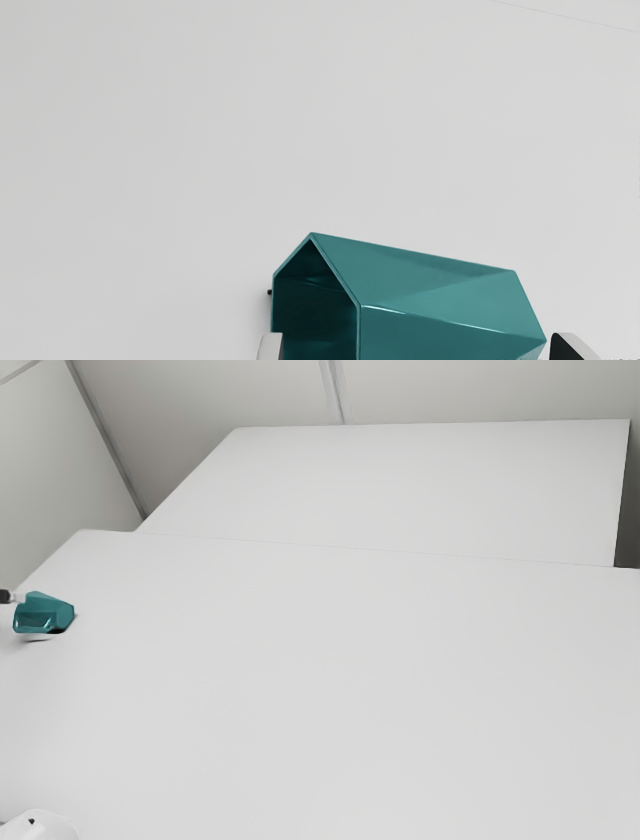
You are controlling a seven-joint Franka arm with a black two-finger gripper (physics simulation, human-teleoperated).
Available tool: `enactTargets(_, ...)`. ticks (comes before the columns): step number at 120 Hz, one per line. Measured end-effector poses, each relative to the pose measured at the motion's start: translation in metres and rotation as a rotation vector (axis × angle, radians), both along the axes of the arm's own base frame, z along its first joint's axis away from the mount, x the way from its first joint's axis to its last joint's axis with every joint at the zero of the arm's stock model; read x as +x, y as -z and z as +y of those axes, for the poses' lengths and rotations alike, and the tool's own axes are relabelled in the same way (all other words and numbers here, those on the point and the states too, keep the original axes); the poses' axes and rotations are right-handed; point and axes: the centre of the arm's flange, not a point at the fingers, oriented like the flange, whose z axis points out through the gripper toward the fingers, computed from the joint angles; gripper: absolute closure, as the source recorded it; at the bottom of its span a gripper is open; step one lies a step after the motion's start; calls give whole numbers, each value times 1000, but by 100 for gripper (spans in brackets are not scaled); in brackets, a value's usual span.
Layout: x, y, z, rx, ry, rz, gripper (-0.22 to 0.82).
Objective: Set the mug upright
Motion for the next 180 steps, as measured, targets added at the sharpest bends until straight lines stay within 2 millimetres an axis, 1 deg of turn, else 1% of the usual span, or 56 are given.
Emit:
enactTargets(21, 5, 25, -6, -11, 31, -3, 3)
enactTargets(28, 7, 29, -9, -11, 41, -4, 3)
enactTargets(64, 18, 38, -20, -1, 79, -18, 3)
enactTargets(93, 23, 40, -24, 11, 93, -25, 15)
enactTargets(117, 25, 45, -26, 14, 99, -26, 19)
enactTargets(148, 32, 37, -32, 29, 114, -30, 40)
enactTargets(169, 38, 23, -38, 48, 126, -36, 60)
enactTargets(180, 41, 14, -43, 58, 135, -34, 68)
